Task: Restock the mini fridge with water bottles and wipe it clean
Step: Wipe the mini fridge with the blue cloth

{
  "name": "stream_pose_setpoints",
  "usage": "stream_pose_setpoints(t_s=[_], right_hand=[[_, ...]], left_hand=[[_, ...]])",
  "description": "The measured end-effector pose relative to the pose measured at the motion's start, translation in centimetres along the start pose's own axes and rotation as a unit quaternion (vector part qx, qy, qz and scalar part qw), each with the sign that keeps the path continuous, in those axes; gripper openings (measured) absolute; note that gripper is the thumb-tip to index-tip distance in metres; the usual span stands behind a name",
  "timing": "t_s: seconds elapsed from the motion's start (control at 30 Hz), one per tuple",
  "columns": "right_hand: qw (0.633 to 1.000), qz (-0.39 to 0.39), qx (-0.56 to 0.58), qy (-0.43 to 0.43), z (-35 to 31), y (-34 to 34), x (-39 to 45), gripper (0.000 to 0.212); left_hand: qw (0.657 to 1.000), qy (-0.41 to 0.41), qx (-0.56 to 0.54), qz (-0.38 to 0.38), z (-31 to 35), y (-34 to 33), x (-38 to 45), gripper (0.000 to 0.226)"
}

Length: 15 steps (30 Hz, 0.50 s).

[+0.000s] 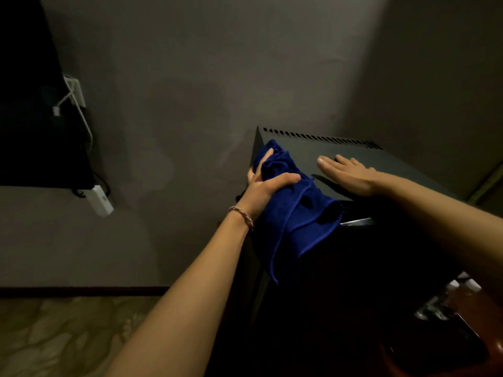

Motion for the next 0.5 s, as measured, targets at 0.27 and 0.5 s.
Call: stream_pose_setpoints(t_s=[0.27, 0.5], right_hand=[[0.999, -0.008, 0.039, -0.018, -4.5, -0.3, 0.6, 0.097], [0.987, -0.011, 0.163, 0.012, -7.0, -0.6, -2.7, 0.081]], left_hand=[[0.997, -0.046, -0.051, 0.022, -1.4, 0.8, 2.5, 0.081], [0.989, -0.109, -0.097, 0.014, -1.8, 2.1, 3.4, 0.092]])
Point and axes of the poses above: each hand's wrist, its own x-axis towards the middle knuckle, its own y-axis out of the back of the hand, z = x × y, the point moved 5 cm from there along x, towards the middle knuckle, and after that the axes turned 2 degrees about y, right-handed, at the moved point
